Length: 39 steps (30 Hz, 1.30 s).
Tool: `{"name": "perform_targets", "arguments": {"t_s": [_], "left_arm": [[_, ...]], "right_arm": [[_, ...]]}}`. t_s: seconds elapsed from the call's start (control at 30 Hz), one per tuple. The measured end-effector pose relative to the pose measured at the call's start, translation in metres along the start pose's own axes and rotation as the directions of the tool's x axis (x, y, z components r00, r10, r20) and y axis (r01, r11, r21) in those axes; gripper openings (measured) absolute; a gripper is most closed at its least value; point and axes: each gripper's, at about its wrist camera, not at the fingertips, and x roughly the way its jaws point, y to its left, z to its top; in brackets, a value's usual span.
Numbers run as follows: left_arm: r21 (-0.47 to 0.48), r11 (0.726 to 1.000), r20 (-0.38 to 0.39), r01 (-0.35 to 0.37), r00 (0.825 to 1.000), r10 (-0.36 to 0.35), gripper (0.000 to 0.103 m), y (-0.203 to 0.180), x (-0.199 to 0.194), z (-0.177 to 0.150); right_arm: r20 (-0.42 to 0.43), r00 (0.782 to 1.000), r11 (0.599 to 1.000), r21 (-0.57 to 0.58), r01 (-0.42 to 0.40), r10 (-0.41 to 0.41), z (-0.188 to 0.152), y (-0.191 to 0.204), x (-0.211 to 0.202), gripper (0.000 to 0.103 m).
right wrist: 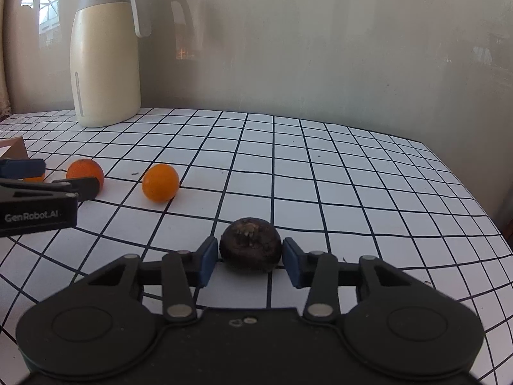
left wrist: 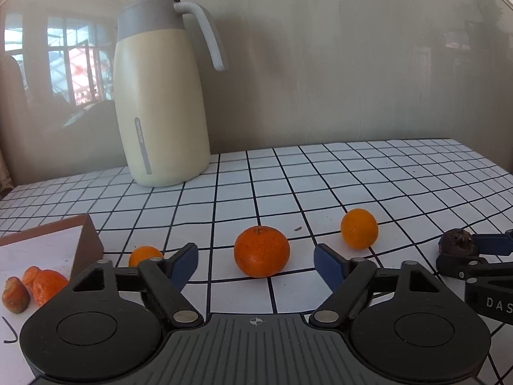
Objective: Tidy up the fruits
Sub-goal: 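Grasp a large orange with the left gripper while the right gripper grasps the dark round fruit, then carry the orange and dark fruit over the brown box with both grippers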
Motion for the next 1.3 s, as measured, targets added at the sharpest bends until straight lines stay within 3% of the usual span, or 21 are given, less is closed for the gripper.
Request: {"name": "perform_targets", "arguments": {"t_s": [0.27,0.33,0.37,0.87,1.3], "left_arm": [[-0.015,1.000,-0.021,0.006,1.000,-0.006,0.074,0.000,0.010,0.004],[-0.001,1.000,-0.027,0.003,1.000,-0.004,0.061,-0.003,0.011,0.003],[0.008,1.000,-0.036,0.008,0.999,-0.008,0.041,-0.004,0.012,0.004],[0.047,0.999,-0.002,0.020,1.000,-0.020,0.041,-0.004,-0.017,-0.005],[0.068,0.998,0.070,0.016,0.997,-0.021,0.041,0.013,-0.074,-0.002]], "right_arm": [[-0.003,1.000,1.000,0.005,-0.004,0.004,0.001,-0.001,0.001,0.034],[-0.003,1.000,1.000,0.007,-0.005,0.005,0.001,-0.001,0.001,0.034],[-0.003,1.000,1.000,0.009,-0.007,0.007,0.001,-0.001,0.001,0.034],[0.049,0.999,1.000,0.026,0.016,-0.018,0.005,-0.004,-0.015,0.033],[0.107,0.994,0.999,0.033,0.023,-0.026,0.011,-0.001,-0.049,0.033]]}}
